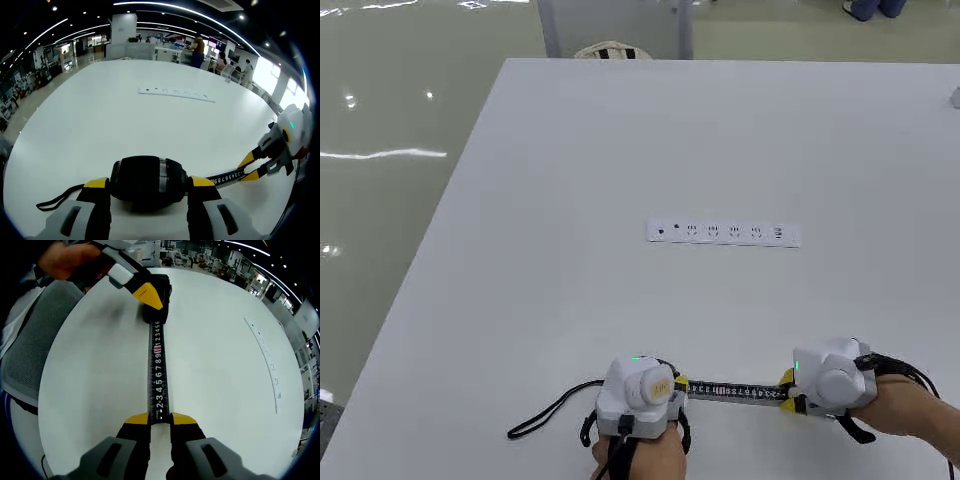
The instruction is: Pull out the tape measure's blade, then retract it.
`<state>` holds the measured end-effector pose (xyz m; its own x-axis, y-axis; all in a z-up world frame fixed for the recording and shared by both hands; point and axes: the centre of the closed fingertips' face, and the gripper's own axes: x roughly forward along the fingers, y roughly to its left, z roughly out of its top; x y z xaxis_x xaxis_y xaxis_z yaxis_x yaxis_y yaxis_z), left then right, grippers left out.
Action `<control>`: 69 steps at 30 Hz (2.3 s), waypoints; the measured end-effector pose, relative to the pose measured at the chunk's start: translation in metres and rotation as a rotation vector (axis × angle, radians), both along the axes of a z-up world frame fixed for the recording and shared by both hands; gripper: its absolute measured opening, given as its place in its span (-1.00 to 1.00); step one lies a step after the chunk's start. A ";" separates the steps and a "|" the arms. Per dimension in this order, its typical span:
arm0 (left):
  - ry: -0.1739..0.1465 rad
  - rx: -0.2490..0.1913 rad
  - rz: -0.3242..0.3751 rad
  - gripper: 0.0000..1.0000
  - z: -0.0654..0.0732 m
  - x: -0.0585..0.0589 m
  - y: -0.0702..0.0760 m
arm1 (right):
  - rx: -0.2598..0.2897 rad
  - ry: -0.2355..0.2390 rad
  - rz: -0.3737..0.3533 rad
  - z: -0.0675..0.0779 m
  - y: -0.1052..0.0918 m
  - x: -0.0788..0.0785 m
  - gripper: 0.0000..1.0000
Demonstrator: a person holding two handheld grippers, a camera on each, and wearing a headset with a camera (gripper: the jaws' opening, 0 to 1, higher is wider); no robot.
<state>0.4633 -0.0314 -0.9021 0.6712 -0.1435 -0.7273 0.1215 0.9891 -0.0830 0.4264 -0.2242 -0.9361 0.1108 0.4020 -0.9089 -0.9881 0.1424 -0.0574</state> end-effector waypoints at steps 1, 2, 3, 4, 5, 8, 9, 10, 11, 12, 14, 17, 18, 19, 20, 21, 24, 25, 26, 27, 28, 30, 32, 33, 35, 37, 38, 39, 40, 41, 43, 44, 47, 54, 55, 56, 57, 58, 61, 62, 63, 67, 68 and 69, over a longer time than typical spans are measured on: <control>0.000 0.000 0.000 0.16 0.000 0.000 0.000 | 0.000 0.000 0.000 0.000 0.000 0.000 -0.72; 0.000 0.000 0.000 0.16 0.000 0.000 0.000 | 0.000 0.000 0.000 0.000 0.000 0.000 -0.72; 0.000 0.000 0.000 0.16 0.000 0.000 0.000 | 0.000 -0.001 0.000 0.000 0.001 0.000 -0.72; 0.001 0.000 0.001 0.16 0.000 0.000 0.000 | 0.002 -0.001 0.002 0.000 0.003 0.000 -0.72; 0.001 0.000 0.001 0.16 0.000 0.000 0.000 | 0.004 -0.002 0.004 0.000 0.005 0.001 -0.72; 0.002 0.000 0.003 0.16 0.001 -0.001 0.000 | 0.009 -0.004 0.007 0.001 0.010 0.001 -0.72; 0.002 0.000 0.004 0.16 0.001 -0.001 0.000 | 0.011 -0.006 0.008 0.001 0.012 0.002 -0.72; 0.002 0.000 0.004 0.16 0.001 -0.001 0.000 | 0.012 -0.006 0.008 0.001 0.013 0.002 -0.72; 0.002 0.000 0.004 0.16 0.000 -0.001 0.000 | 0.014 -0.005 0.007 0.001 0.013 0.002 -0.72; 0.003 0.000 0.006 0.16 0.000 -0.001 0.000 | 0.017 -0.006 0.007 0.001 0.015 0.003 -0.72; 0.003 0.001 0.005 0.16 -0.001 0.000 0.000 | 0.021 -0.007 0.006 0.001 0.017 0.003 -0.72; 0.002 0.001 0.006 0.16 0.000 0.000 0.000 | 0.027 -0.009 0.007 0.001 0.021 0.004 -0.72; 0.003 0.000 0.007 0.16 0.000 0.000 0.000 | 0.028 -0.009 0.008 0.001 0.022 0.004 -0.72; 0.002 0.000 0.007 0.16 0.000 0.000 0.000 | 0.030 -0.010 0.011 0.001 0.024 0.004 -0.72; 0.002 0.000 0.007 0.16 0.000 0.000 0.000 | 0.032 -0.010 0.010 0.001 0.025 0.004 -0.72; 0.002 0.001 0.006 0.16 0.000 0.000 0.000 | 0.033 -0.010 0.009 0.001 0.026 0.004 -0.72; 0.002 0.001 0.006 0.16 0.000 0.000 0.000 | 0.036 -0.011 0.013 0.001 0.030 0.005 -0.72; 0.002 0.000 0.006 0.16 0.000 0.000 0.000 | 0.038 -0.011 0.013 0.001 0.031 0.005 -0.72; 0.002 0.000 0.006 0.16 0.000 0.000 0.000 | 0.038 -0.012 0.014 0.000 0.032 0.005 -0.72; 0.002 0.000 0.007 0.16 0.000 0.000 0.000 | 0.040 -0.013 0.016 0.000 0.034 0.005 -0.72; 0.003 0.000 0.007 0.16 0.000 0.000 0.000 | 0.040 -0.014 0.017 0.000 0.034 0.005 -0.72; 0.002 -0.001 0.008 0.16 0.001 0.000 0.000 | 0.045 -0.015 0.014 0.001 0.036 0.006 -0.72; 0.003 -0.001 0.009 0.16 0.000 0.000 0.000 | 0.050 -0.015 0.009 0.000 0.038 0.007 -0.72; 0.004 -0.001 0.009 0.16 0.000 0.000 0.000 | 0.053 -0.016 0.007 -0.001 0.039 0.007 -0.72; 0.004 -0.001 0.010 0.16 0.000 0.000 0.000 | 0.053 -0.017 0.008 0.000 0.041 0.007 -0.72; 0.005 -0.001 0.008 0.16 0.000 0.000 0.000 | 0.054 -0.017 0.009 0.002 0.043 0.006 -0.72; 0.005 -0.001 0.007 0.16 0.000 0.000 0.000 | 0.055 -0.016 0.009 0.001 0.044 0.006 -0.72; 0.005 -0.001 0.007 0.16 0.000 0.000 0.000 | 0.057 -0.017 0.008 0.001 0.045 0.007 -0.72; 0.004 0.001 0.007 0.16 0.000 0.000 0.000 | 0.059 -0.017 0.007 0.000 0.046 0.007 -0.72; 0.004 0.001 0.007 0.16 0.000 0.000 0.000 | 0.060 -0.017 0.006 0.000 0.047 0.007 -0.72; 0.005 0.001 0.006 0.16 0.000 0.000 0.000 | 0.064 -0.018 0.006 0.000 0.049 0.007 -0.72; 0.005 0.001 0.006 0.16 0.000 0.000 0.000 | 0.064 -0.018 0.006 0.000 0.050 0.007 -0.72; 0.008 0.001 0.004 0.16 0.000 0.000 0.000 | 0.068 -0.017 0.005 0.000 0.054 0.007 -0.72; 0.007 0.002 0.002 0.16 0.001 -0.001 0.000 | 0.069 -0.017 -0.001 0.000 0.059 0.007 -0.72; 0.008 0.002 0.001 0.16 0.000 -0.001 0.000 | 0.068 -0.019 0.003 0.000 0.060 0.007 -0.72; 0.007 0.003 0.001 0.16 0.000 -0.001 0.000 | 0.068 -0.020 0.001 -0.001 0.061 0.007 -0.72; 0.007 0.003 0.001 0.16 0.000 -0.001 0.000 | 0.069 -0.022 0.002 0.000 0.062 0.007 -0.72; 0.007 0.003 0.001 0.16 0.000 -0.001 0.000 | 0.070 -0.021 -0.001 0.000 0.063 0.007 -0.72; 0.009 0.003 -0.002 0.16 0.000 -0.001 0.000 | 0.073 -0.021 -0.003 0.000 0.066 0.008 -0.72; 0.009 0.003 -0.002 0.16 0.000 -0.001 0.000 | 0.073 -0.021 -0.002 -0.001 0.067 0.008 -0.72; 0.009 0.003 -0.002 0.16 0.000 -0.001 0.000 | 0.073 -0.022 -0.001 -0.001 0.068 0.008 -0.72; 0.010 0.003 -0.002 0.16 -0.001 0.000 0.000 | 0.072 -0.022 -0.001 -0.001 0.072 0.009 -0.72; 0.011 0.003 -0.002 0.16 -0.001 -0.001 0.000 | 0.072 -0.022 0.001 -0.001 0.072 0.009 -0.72; 0.011 0.004 -0.002 0.16 0.000 -0.001 0.000 | 0.073 -0.022 0.000 -0.001 0.073 0.009 -0.72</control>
<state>0.4627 -0.0312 -0.9025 0.6630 -0.1424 -0.7349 0.1231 0.9891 -0.0806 0.4357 -0.1511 -0.9369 0.1298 0.4671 -0.8746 -0.9868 0.1466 -0.0682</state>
